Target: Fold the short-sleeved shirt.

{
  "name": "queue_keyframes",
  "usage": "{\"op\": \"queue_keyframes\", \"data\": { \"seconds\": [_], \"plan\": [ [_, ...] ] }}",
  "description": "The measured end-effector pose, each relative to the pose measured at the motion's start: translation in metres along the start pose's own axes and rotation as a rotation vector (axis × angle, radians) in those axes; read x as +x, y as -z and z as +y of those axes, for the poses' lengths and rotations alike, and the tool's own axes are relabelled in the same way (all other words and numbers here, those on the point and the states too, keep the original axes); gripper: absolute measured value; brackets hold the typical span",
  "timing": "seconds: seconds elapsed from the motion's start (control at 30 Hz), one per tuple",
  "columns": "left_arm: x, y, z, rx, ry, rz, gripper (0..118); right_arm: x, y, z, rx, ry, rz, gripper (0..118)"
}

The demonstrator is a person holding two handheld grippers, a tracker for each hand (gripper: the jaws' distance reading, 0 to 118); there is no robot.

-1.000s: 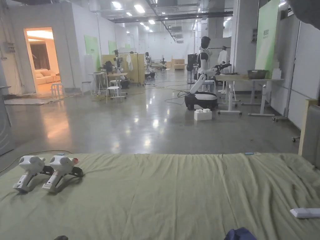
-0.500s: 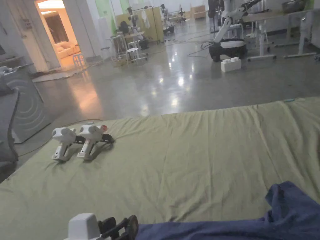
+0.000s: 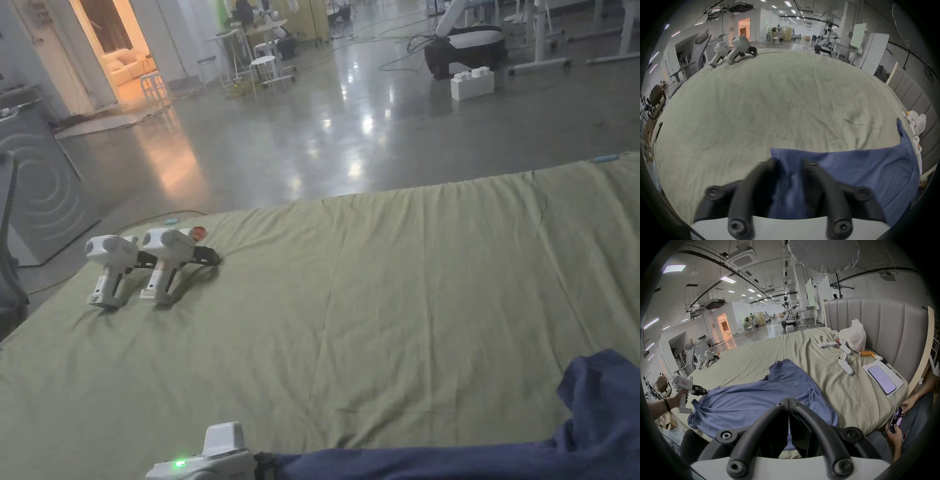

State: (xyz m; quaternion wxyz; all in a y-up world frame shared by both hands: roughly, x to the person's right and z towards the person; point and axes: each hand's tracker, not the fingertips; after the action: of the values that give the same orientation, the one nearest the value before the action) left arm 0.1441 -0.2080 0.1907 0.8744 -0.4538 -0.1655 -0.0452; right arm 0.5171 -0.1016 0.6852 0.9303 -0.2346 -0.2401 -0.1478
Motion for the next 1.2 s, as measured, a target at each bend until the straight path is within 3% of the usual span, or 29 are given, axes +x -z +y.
{"op": "queue_keyframes", "data": {
  "seconds": [0.13, 0.23, 0.3, 0.37, 0.4, 0.43, 0.47, 0.5, 0.57, 0.63, 0.73, 0.83, 0.87, 0.9, 1.0, 1.03, 1.1, 1.2],
  "plan": [
    [0.007, 0.005, -0.002, 0.0, 0.015, 0.012, 17, 0.004, 0.006, -0.001, -0.025, -0.009, -0.01, 0],
    [0.009, 0.01, -0.003, -0.009, 0.007, 0.008, 3, 0.007, 0.015, 0.006, -0.033, 0.001, 0.011, 0],
    [0.014, 0.015, -0.001, -0.031, 0.0, 0.023, 2, 0.009, 0.028, 0.016, -0.036, 0.007, 0.033, 0],
    [0.016, 0.017, 0.0, -0.05, 0.032, 0.034, 2, 0.012, 0.055, 0.034, -0.089, -0.037, 0.067, 2],
    [0.017, 0.017, 0.0, -0.056, 0.067, 0.038, 2, 0.015, 0.073, 0.04, -0.105, -0.064, 0.069, 13],
    [0.018, 0.017, -0.001, -0.058, 0.076, 0.036, 2, 0.018, 0.093, 0.048, -0.124, -0.078, 0.05, 49],
    [0.017, 0.017, 0.0, -0.062, 0.088, 0.037, 2, 0.023, 0.116, 0.057, -0.172, -0.077, 0.063, 78],
    [0.018, 0.017, 0.0, -0.065, 0.097, 0.037, 2, 0.029, 0.142, 0.065, -0.224, -0.06, 0.063, 91],
    [0.017, 0.018, 0.002, -0.072, 0.096, 0.034, 2, 0.04, 0.194, 0.08, -0.315, -0.014, 0.069, 90],
    [0.014, 0.017, 0.003, -0.078, 0.084, 0.026, 2, 0.05, 0.244, 0.088, -0.363, -0.046, 0.055, 90],
    [0.013, 0.017, 0.004, -0.08, 0.086, 0.019, 2, 0.059, 0.31, 0.084, -0.485, -0.116, -0.062, 90],
    [0.014, 0.017, 0.004, -0.084, 0.098, 0.018, 2, 0.061, 0.338, 0.069, -0.601, -0.14, -0.062, 79],
    [0.015, 0.017, 0.004, -0.086, 0.107, 0.02, 2, 0.059, 0.332, 0.07, -0.559, -0.147, -0.048, 79],
    [0.017, 0.017, 0.005, -0.089, 0.117, 0.026, 2, 0.056, 0.325, 0.074, -0.549, -0.177, -0.048, 74],
    [0.021, 0.017, 0.001, -0.077, 0.138, 0.043, 2, 0.045, 0.304, 0.074, -0.511, -0.239, -0.012, 8],
    [0.022, 0.016, 0.0, -0.072, 0.143, 0.046, 2, 0.044, 0.303, 0.073, -0.514, -0.25, -0.004, 2],
    [0.018, 0.011, 0.003, -0.071, 0.14, 0.037, 0, 0.042, 0.299, 0.071, -0.491, -0.261, -0.007, 2],
    [0.007, -0.03, 0.002, 0.055, 0.06, -0.017, 0, 0.045, 0.268, 0.085, -0.411, -0.187, 0.004, 2]
  ]
}}
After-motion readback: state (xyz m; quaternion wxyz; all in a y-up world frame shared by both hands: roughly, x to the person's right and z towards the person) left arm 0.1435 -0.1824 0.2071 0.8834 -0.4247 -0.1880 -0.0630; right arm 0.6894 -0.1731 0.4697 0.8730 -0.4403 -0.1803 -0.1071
